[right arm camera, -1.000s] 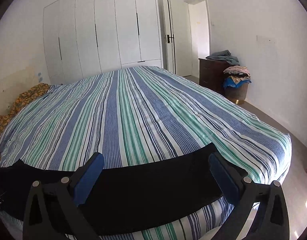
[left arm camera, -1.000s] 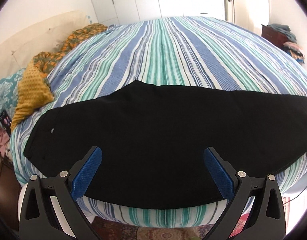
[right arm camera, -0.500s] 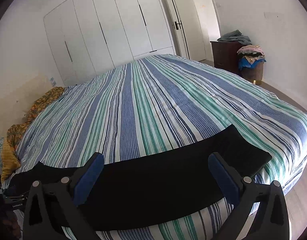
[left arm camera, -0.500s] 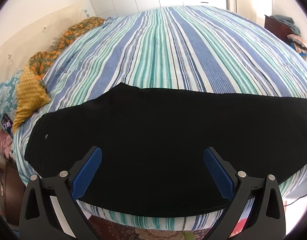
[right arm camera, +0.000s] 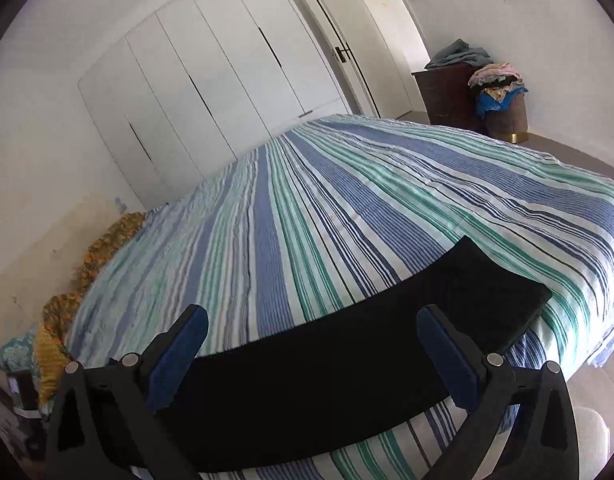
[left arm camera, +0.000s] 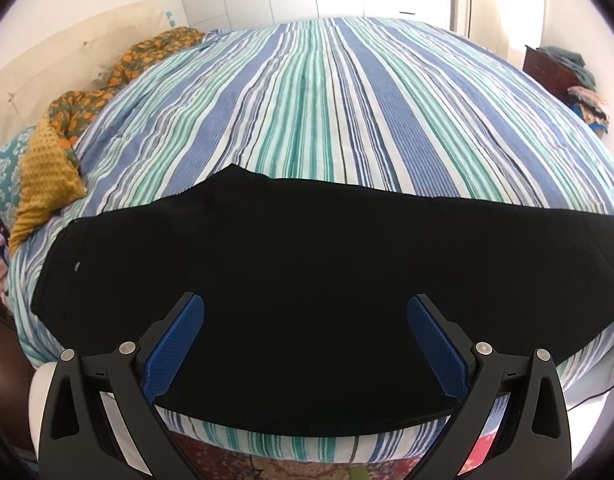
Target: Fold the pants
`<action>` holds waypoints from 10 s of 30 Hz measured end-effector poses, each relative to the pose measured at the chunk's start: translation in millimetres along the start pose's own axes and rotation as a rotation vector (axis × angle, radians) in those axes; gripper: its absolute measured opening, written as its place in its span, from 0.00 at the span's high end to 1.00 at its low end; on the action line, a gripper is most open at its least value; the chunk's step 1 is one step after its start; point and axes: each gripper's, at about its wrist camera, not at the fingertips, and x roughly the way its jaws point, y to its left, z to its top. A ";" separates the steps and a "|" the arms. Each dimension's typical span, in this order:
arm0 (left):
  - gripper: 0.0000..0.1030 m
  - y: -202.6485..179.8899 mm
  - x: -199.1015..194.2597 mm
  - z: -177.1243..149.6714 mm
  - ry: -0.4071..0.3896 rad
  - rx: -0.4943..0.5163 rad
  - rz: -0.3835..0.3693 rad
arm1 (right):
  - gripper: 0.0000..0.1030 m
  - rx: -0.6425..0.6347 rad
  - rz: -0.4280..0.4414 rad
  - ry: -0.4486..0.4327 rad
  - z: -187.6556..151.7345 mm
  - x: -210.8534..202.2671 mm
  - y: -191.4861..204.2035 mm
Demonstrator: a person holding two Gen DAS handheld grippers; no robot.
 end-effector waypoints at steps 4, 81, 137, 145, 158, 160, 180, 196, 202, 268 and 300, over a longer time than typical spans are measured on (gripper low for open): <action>0.01 10.9 4.9 -12.6 -0.002 -0.015 -0.025 | 0.00 0.128 0.131 -0.027 50.6 -15.8 -58.3; 0.01 158.7 -4.8 -54.1 -0.009 -0.541 -0.129 | 0.72 0.206 0.724 0.809 -159.3 210.4 318.7; 0.92 78.1 37.8 -37.6 0.124 -0.057 -0.266 | 0.12 -0.215 0.379 0.721 -68.2 178.6 217.2; 0.92 81.2 41.2 -39.7 0.126 -0.070 -0.291 | 0.18 -0.186 0.236 0.818 -91.5 220.2 197.4; 0.91 82.8 43.9 -40.7 0.133 -0.087 -0.313 | 0.11 -0.134 0.356 0.714 -139.6 139.0 172.0; 0.91 83.8 44.7 -40.6 0.134 -0.094 -0.317 | 0.11 -0.148 0.359 0.694 -140.5 137.3 172.8; 0.13 110.6 -14.4 -31.3 -0.162 -0.224 -0.188 | 0.00 -0.278 0.139 0.232 -74.4 58.3 165.8; 0.11 128.6 -3.4 -35.0 -0.136 -0.288 -0.092 | 0.00 -0.147 0.014 0.214 -69.1 60.7 117.5; 0.11 126.8 -4.7 -35.3 -0.141 -0.275 -0.081 | 0.00 -0.136 0.052 0.202 -68.6 59.2 120.8; 0.23 308.1 133.3 2.3 0.435 -0.352 -0.080 | 0.00 -0.288 0.036 0.437 -107.4 100.6 146.2; 0.90 85.2 -41.9 111.8 0.157 -0.170 -0.407 | 0.00 -0.096 0.076 0.409 -91.3 93.4 122.4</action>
